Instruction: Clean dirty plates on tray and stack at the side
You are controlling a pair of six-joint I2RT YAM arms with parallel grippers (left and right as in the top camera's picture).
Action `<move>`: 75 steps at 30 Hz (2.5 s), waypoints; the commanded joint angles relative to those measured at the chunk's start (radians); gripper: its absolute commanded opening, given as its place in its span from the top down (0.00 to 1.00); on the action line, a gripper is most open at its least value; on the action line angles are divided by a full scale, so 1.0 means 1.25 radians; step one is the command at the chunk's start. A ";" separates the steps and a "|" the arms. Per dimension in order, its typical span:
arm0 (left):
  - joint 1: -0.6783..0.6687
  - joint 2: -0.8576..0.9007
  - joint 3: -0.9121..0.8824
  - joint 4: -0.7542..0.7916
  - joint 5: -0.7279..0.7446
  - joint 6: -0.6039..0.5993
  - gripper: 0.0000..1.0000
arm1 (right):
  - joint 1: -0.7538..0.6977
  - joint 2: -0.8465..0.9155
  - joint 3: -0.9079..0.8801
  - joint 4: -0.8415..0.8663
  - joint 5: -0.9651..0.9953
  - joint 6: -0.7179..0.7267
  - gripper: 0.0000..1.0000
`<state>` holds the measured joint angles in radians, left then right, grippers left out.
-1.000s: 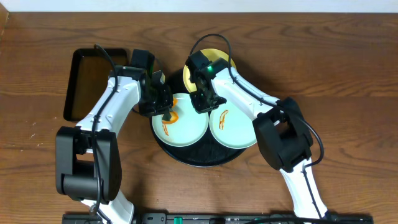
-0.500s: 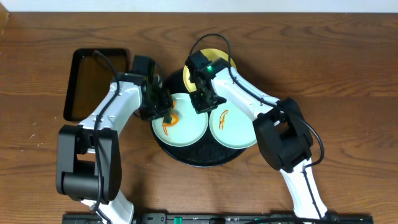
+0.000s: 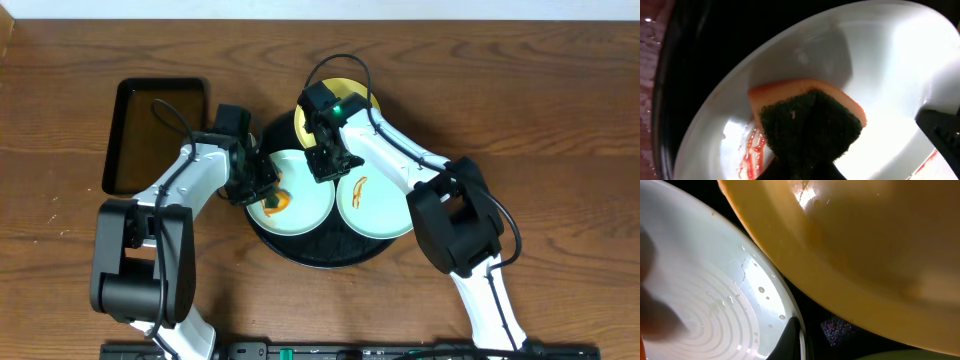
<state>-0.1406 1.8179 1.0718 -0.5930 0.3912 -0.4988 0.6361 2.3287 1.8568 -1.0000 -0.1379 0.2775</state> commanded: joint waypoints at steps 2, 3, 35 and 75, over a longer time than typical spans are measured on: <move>-0.026 0.001 -0.002 0.005 0.012 -0.009 0.86 | 0.005 0.031 -0.008 0.010 0.035 0.011 0.98; -0.032 0.001 -0.002 0.008 0.012 -0.009 0.83 | 0.005 0.031 -0.008 0.010 0.035 0.011 0.98; -0.065 -0.016 0.026 -0.048 0.007 0.106 0.93 | 0.005 0.031 -0.008 0.015 0.035 0.011 0.92; -0.090 -0.040 -0.039 -0.078 -0.365 0.114 0.93 | 0.004 0.031 -0.008 0.011 0.035 0.011 0.98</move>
<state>-0.2592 1.7641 1.0187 -0.6491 0.0368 -0.3855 0.6369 2.3295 1.8568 -0.9859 -0.1318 0.2779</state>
